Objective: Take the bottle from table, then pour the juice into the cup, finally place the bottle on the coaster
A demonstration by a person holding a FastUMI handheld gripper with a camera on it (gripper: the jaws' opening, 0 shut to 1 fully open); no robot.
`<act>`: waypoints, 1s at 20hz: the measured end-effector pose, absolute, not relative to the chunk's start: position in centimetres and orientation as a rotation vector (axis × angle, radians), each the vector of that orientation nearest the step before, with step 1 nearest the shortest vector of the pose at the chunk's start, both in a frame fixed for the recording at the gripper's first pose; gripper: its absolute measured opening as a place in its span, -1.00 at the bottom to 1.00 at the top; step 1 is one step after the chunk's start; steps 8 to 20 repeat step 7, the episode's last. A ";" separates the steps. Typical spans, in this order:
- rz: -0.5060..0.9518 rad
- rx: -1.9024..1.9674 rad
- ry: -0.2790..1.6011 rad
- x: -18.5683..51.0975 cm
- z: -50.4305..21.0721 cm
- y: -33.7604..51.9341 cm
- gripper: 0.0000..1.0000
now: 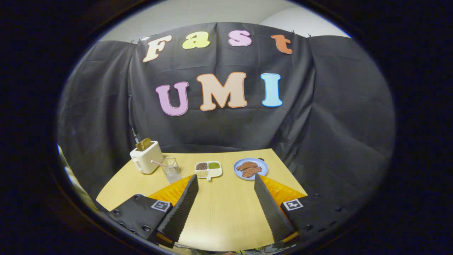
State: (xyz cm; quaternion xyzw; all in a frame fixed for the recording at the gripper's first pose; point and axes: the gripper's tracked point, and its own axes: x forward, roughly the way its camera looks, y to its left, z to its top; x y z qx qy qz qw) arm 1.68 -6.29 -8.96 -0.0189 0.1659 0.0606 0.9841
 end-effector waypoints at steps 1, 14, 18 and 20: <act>0.127 -0.044 0.333 1.7 -9.0 -6.6 0.97; 0.147 -0.048 0.326 2.0 -8.4 -8.4 0.98; 0.147 -0.048 0.326 2.0 -8.4 -8.4 0.98; 0.147 -0.048 0.326 2.0 -8.4 -8.4 0.98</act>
